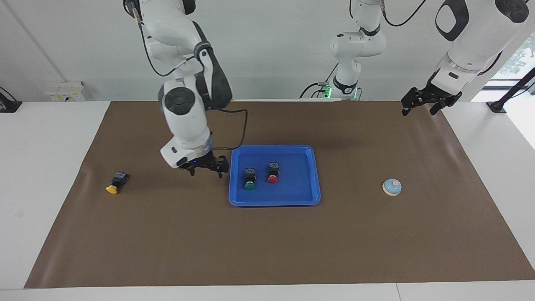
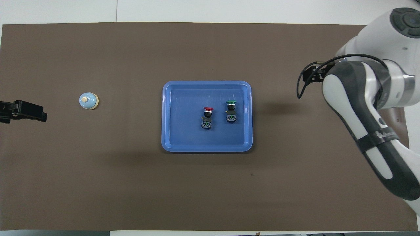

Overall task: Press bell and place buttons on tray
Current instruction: 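Move the right gripper to the yellow-capped button and grasp it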

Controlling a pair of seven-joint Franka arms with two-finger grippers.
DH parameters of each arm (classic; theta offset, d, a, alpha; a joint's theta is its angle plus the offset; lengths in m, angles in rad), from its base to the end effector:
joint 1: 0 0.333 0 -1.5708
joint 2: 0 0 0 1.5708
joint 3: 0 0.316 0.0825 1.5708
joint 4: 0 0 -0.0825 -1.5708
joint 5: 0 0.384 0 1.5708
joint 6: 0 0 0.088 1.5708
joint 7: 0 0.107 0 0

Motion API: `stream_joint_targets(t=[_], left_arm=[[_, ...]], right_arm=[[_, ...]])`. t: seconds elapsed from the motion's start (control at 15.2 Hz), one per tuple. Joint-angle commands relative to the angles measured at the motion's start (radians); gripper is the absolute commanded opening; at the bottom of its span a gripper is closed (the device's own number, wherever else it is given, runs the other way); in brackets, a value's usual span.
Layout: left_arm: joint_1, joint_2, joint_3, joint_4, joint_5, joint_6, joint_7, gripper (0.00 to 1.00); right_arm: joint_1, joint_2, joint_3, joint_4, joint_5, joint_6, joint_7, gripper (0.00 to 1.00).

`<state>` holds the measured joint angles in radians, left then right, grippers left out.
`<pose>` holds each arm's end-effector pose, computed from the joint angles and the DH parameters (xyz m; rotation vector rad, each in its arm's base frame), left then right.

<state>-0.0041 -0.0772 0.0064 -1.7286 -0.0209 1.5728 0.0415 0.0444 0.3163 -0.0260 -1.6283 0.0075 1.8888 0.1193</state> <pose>0.5266 -0.0009 0.5922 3.1156 -0.0598 -0.1218 0.6460 0.0141 0.4326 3.1314 -0.1604 -0.0870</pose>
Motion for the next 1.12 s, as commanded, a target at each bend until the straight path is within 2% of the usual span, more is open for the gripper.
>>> stream_joint_targets(t=[0.0, 0.13, 0.46, 0.85, 1.05], left_arm=[[0.004, -0.003, 0.0, 0.014, -0.005, -0.014, 0.0, 1.0], [0.004, -0.003, 0.0, 0.014, -0.005, -0.014, 0.0, 1.0], [0.004, -0.003, 0.0, 0.014, -0.005, -0.014, 0.0, 1.0], [0.004, -0.003, 0.0, 0.014, -0.005, -0.014, 0.0, 1.0], [0.004, -0.003, 0.0, 0.014, -0.005, -0.014, 0.0, 1.0]], right_arm=[[-0.102, -0.035, 0.015, -0.083, -0.036, 0.018, -0.114, 1.0], [-0.156, -0.051, 0.014, -0.137, -0.061, 0.067, -0.141, 1.0], [-0.287, -0.082, 0.015, -0.333, -0.069, 0.315, -0.213, 1.0], [-0.331, -0.059, 0.014, -0.424, -0.067, 0.456, -0.179, 1.0], [-0.336, -0.052, 0.015, -0.441, -0.067, 0.49, -0.176, 1.0]])
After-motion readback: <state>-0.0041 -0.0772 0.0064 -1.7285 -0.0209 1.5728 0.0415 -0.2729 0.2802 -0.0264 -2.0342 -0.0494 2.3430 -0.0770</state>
